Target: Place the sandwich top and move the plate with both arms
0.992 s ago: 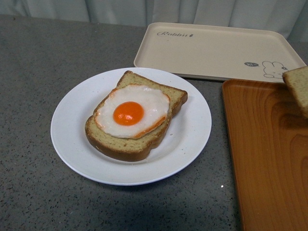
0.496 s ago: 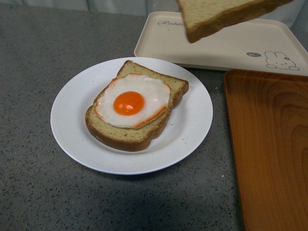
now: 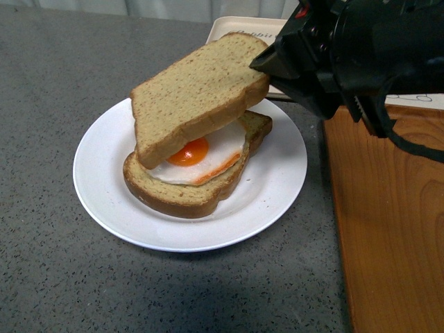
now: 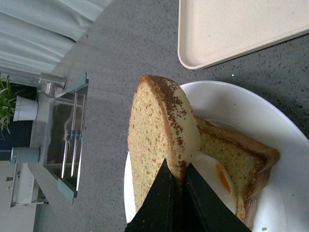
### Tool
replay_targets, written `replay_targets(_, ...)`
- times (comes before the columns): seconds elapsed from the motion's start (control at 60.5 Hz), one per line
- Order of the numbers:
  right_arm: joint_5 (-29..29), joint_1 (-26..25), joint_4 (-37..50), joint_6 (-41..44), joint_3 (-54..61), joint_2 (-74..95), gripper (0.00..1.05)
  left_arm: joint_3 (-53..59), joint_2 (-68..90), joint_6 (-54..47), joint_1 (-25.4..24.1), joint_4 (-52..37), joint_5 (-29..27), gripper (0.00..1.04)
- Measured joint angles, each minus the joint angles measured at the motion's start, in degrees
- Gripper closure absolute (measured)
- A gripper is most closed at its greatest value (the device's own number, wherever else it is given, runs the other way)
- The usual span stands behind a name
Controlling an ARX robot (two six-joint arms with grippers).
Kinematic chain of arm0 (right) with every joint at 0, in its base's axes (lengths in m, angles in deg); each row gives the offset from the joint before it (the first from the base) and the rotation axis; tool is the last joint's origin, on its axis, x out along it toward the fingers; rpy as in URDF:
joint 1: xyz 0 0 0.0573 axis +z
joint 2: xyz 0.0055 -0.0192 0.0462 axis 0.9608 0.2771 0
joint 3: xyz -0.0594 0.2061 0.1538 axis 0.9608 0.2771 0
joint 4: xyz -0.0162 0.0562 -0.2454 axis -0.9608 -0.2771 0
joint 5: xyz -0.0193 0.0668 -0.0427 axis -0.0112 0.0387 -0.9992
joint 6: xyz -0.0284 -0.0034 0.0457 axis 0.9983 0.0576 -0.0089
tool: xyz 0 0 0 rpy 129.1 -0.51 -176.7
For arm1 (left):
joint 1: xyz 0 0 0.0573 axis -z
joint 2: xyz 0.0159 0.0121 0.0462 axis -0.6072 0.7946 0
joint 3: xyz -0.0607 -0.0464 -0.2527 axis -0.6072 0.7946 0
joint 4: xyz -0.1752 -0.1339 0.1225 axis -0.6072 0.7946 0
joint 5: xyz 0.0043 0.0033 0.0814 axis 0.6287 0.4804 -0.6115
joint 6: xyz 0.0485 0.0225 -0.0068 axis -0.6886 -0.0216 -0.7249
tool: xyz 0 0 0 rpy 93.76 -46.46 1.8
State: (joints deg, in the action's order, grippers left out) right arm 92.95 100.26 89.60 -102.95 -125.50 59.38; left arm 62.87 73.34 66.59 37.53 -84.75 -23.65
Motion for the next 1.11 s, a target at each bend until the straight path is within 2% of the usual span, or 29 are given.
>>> replay_targets(0.43,0.35,2.25,1.73,-1.07,0.96,4.76,1.02,0.0,0.0,0.0,0.0,0.0,0.0,0.06)
replay_targets(0.595,-1.6,2.14,0.9,-0.02,0.96,5.01,1.02,0.0,0.0,0.0,0.0,0.0,0.0,0.06)
replay_targets(0.777,-4.13,1.29,0.42,3.21,0.94,4.46,0.72,0.0,0.0,0.0,0.0,0.0,0.0,0.06)
replay_targets(0.794,-5.31,0.96,0.33,3.85,0.94,4.13,0.67,0.0,0.0,0.0,0.0,0.0,0.0,0.06)
replay_targets(1.108,-17.53,-2.62,-4.42,12.17,0.66,-2.29,0.16,0.0,0.0,0.0,0.0,0.0,0.0,0.06)
